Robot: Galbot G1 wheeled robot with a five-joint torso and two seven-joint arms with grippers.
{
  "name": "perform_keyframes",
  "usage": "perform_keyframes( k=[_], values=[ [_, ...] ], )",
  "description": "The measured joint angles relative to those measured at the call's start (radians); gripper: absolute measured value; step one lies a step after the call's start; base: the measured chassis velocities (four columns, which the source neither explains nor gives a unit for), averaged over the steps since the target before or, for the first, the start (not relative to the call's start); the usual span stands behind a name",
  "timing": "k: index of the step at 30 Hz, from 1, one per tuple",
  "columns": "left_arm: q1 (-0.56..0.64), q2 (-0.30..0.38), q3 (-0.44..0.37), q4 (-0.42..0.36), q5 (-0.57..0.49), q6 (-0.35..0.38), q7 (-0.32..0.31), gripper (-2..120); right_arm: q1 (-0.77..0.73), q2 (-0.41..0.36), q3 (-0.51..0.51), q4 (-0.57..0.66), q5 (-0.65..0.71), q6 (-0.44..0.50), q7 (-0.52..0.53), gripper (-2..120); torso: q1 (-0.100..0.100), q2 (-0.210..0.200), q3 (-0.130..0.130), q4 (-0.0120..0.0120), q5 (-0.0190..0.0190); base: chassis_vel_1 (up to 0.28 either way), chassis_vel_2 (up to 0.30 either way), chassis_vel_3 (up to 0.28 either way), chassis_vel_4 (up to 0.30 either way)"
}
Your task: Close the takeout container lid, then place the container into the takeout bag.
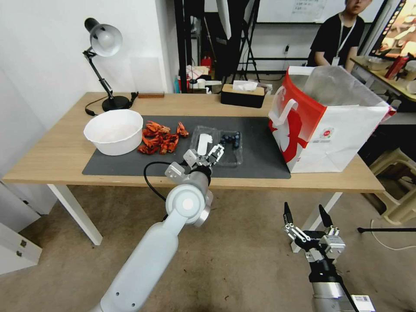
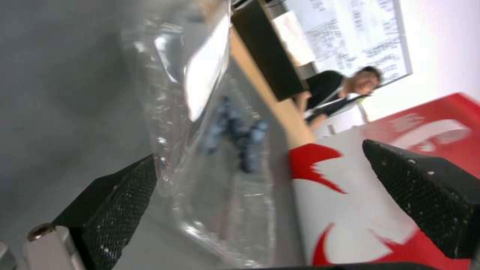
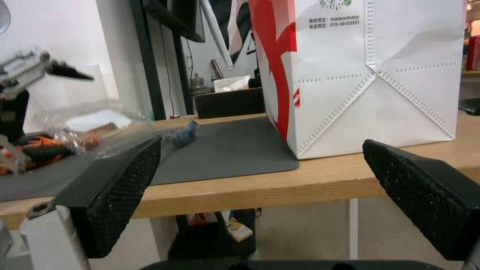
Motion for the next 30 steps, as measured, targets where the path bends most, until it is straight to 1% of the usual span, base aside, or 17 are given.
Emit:
perform_keyframes(
  k=[3,4,5,7,10,12,13,15,16,18,23,28,30],
  values=[
    [0.01,0.003,0.0,-0.015,0.005,-0.007,0.054,100,0.0,0.002,-0.001,0.0,-0.004,0.0,0.0,100,0.0,0.0,0.0,0.0,0.0,0.0,0.0,0.0,0.0],
    [0.01,0.003,0.0,-0.015,0.005,-0.007,0.054,100,0.0,0.002,-0.001,0.0,-0.004,0.0,0.0,100,0.0,0.0,0.0,0.0,0.0,0.0,0.0,0.0,0.0],
    [0.013,0.003,0.0,-0.02,0.013,-0.009,0.076,100,0.0,0.002,-0.002,0.0,-0.006,0.0,0.0,100,0.0,0.0,0.0,0.0,0.0,0.0,0.0,0.0,0.0],
    [0.015,0.003,0.003,-0.022,0.024,-0.012,0.1,100,0.0,0.003,-0.002,0.0,-0.008,0.001,0.0,100,0.0,0.0,0.0,0.0,0.0,0.0,0.0,0.0,0.0],
    [0.016,0.002,0.005,-0.022,0.032,-0.012,0.116,100,0.0,0.004,-0.002,0.0,-0.01,0.001,0.0,100,0.0,0.0,0.0,0.0,0.0,0.0,0.0,0.0,0.0],
    [0.015,0.0,0.009,-0.02,0.039,-0.011,0.145,100,-0.002,0.007,-0.002,0.0,-0.015,0.001,0.0,100,0.0,0.0,0.0,0.0,0.0,0.0,0.0,0.0,0.0],
    [0.015,0.0,0.009,-0.02,0.039,-0.011,0.145,100,-0.002,0.007,-0.002,0.0,-0.015,0.001,0.0,100,0.0,0.0,0.0,0.0,0.0,0.0,0.0,0.0,0.0],
    [0.01,-0.001,0.011,-0.014,0.04,-0.009,0.181,100,-0.004,0.008,-0.002,0.0,-0.018,0.002,0.0,100,0.0,0.0,0.0,0.0,0.0,0.0,0.0,0.0,0.0],
    [0.01,-0.001,0.011,-0.014,0.04,-0.009,0.181,100,-0.004,0.008,-0.002,0.0,-0.018,0.002,0.0,100,0.0,0.0,0.0,0.0,0.0,0.0,0.0,0.0,0.0],
    [-0.003,-0.001,0.017,-0.006,0.04,-0.001,0.212,100,-0.006,0.011,-0.002,0.001,-0.024,0.004,0.0,100,0.0,0.0,0.0,0.0,0.0,0.0,0.0,0.0,0.0],
    [-0.03,0.001,0.036,0.014,0.04,0.013,0.237,100,-0.007,0.013,0.0,0.0,-0.027,0.005,0.0,100,0.0,0.0,0.0,0.0001,0.0,0.0,0.0,0.0,0.0],
    [-0.055,0.001,0.063,0.033,0.037,0.03,0.239,100,-0.008,0.016,0.002,0.0,-0.032,0.006,0.0,100,0.0,0.0,0.0,0.0,0.0001,0.0,0.0,0.0,0.0],
    [-0.078,-0.005,0.083,0.048,0.016,0.043,0.236,100,-0.008,0.02,0.002,-0.003,-0.038,0.008,0.0,100,0.0,0.0,0.0,0.0,0.0001,0.0,0.0,0.0,0.0]
  ],
)
